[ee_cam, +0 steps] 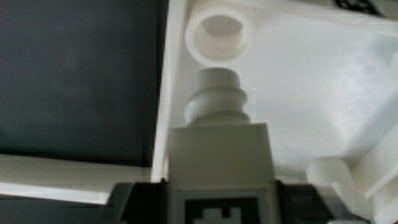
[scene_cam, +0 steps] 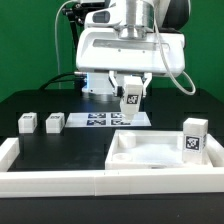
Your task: Assemble square table
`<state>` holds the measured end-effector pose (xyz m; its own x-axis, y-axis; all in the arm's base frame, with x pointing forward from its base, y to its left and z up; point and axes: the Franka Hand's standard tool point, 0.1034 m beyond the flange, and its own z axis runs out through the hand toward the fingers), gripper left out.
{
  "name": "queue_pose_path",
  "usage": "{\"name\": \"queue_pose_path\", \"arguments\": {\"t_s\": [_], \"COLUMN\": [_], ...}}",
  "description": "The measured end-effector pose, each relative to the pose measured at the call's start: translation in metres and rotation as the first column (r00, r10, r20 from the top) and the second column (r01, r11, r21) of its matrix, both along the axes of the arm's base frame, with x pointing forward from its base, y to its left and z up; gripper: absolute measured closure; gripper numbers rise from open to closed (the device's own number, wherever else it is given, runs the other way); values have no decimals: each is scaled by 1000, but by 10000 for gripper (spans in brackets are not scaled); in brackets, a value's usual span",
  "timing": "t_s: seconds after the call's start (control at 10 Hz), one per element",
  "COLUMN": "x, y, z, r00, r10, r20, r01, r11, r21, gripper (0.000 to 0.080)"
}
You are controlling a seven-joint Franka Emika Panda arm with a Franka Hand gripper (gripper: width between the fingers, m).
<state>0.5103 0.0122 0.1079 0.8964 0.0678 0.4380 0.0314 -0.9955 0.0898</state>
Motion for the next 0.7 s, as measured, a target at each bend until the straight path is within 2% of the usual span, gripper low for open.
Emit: {"name": "queue_pose_path", "arguments": {"t_s": [0.1,0.3,0.7], "x": [18,34,33], "y": [-1,-8,-7], "z": [3,4,3], "r00": [1000,1000,1000], "r10": [-5,-28,-25], "r20": [10,2,3], "r01": [5,28,25], "r11": [1000,999,999], "r21": [2,19,20], "gripper": [511,511,511]}}
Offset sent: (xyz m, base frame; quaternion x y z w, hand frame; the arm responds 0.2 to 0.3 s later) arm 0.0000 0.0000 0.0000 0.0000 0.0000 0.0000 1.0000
